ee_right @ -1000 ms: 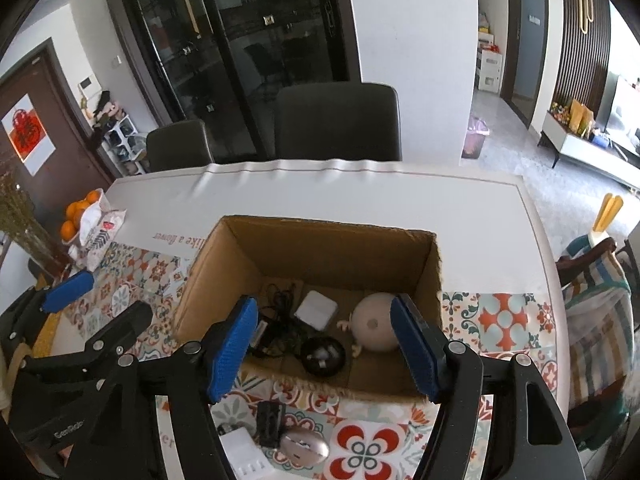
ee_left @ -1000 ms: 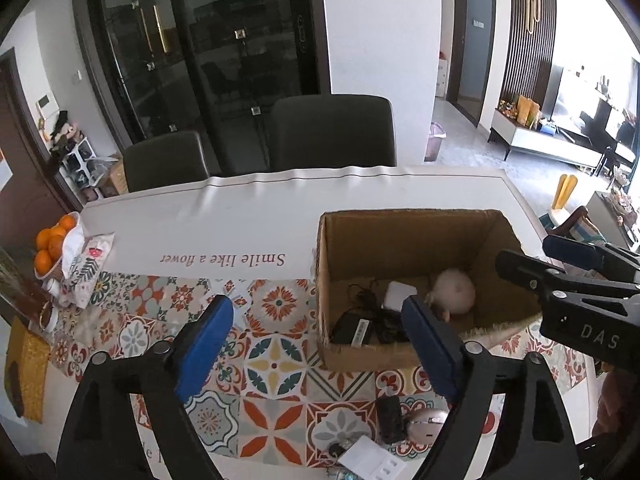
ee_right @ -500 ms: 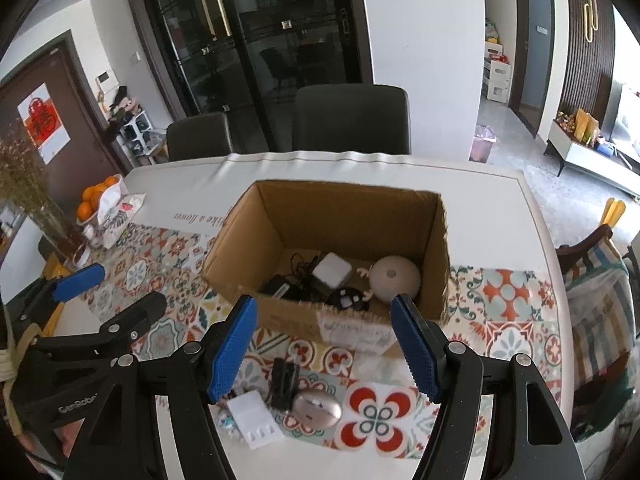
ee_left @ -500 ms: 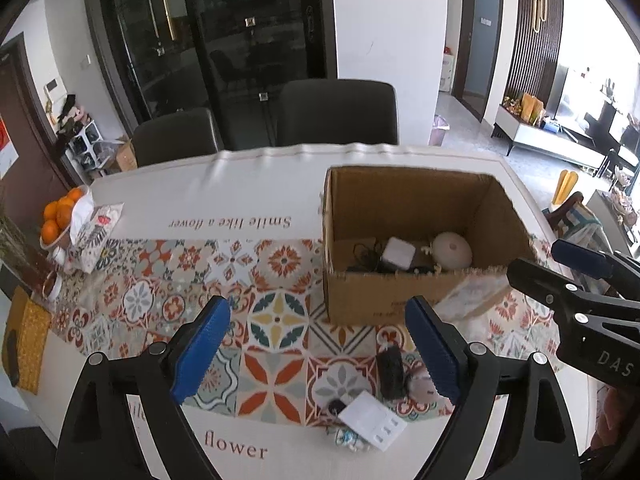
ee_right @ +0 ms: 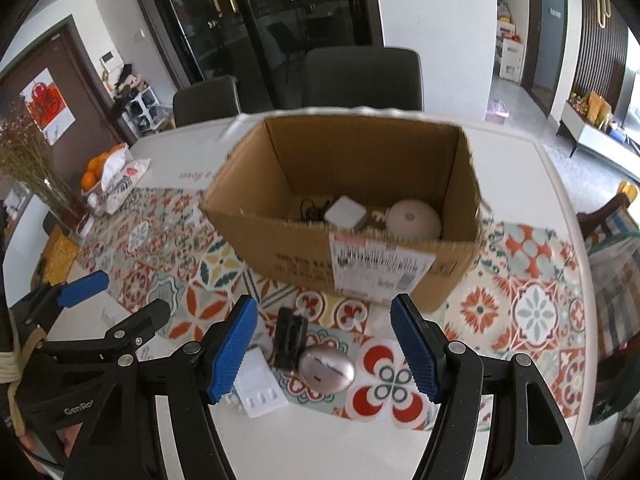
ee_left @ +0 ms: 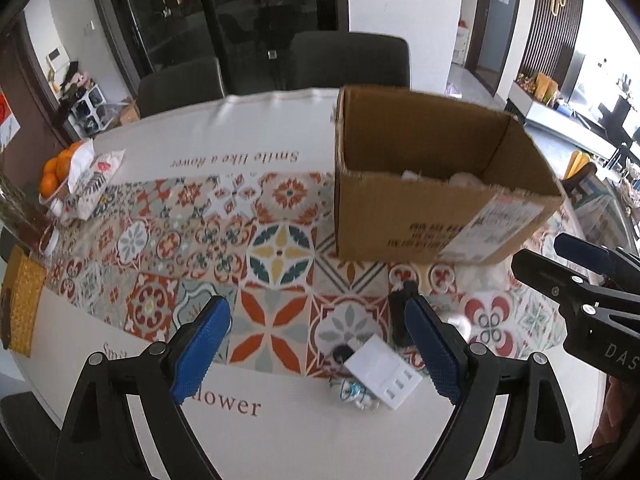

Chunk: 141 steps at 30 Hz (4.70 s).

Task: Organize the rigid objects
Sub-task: 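Move the right gripper to the silver egg speaker while the left gripper approaches the astronaut keychain, then close the right gripper around the silver egg-shaped speaker, then hold the silver egg in the right gripper while the left gripper closes on the astronaut keychain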

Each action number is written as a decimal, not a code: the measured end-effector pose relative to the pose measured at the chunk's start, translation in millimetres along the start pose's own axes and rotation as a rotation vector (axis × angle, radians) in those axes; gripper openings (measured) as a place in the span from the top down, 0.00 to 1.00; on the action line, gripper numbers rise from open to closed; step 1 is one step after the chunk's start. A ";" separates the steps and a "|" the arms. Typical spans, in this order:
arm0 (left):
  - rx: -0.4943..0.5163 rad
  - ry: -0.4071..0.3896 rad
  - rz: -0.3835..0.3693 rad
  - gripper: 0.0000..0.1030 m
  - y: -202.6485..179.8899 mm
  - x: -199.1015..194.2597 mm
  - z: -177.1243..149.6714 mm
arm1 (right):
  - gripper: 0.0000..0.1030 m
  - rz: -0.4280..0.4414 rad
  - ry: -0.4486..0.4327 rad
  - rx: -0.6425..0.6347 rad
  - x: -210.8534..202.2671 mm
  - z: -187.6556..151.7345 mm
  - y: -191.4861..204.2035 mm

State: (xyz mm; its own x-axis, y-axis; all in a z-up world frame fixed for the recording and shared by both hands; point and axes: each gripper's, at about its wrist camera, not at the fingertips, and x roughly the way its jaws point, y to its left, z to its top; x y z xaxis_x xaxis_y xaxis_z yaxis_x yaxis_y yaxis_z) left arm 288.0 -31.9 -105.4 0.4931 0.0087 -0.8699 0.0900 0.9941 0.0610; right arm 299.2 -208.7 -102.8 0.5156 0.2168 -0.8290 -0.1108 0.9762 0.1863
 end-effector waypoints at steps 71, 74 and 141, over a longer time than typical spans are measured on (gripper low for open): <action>-0.074 0.316 0.018 0.13 18.2 95.1 -81.6 | 0.42 -0.106 0.310 -0.129 148.9 -70.9 26.5; -0.072 0.317 0.017 0.13 18.2 94.4 -81.7 | 0.42 -0.097 0.306 -0.122 148.9 -71.1 26.9; 0.253 0.272 -0.215 0.44 -40.8 102.7 -99.3 | 0.42 -0.007 0.337 0.054 92.3 -107.4 3.1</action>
State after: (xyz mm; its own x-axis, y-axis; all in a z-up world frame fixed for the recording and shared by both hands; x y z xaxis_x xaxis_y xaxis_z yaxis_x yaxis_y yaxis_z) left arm 249.1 -60.8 -245.8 0.1969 -0.1334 -0.9713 0.3921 0.9187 -0.0466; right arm 255.2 -185.3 -235.4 0.2058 0.2077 -0.9563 -0.0588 0.9781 0.1998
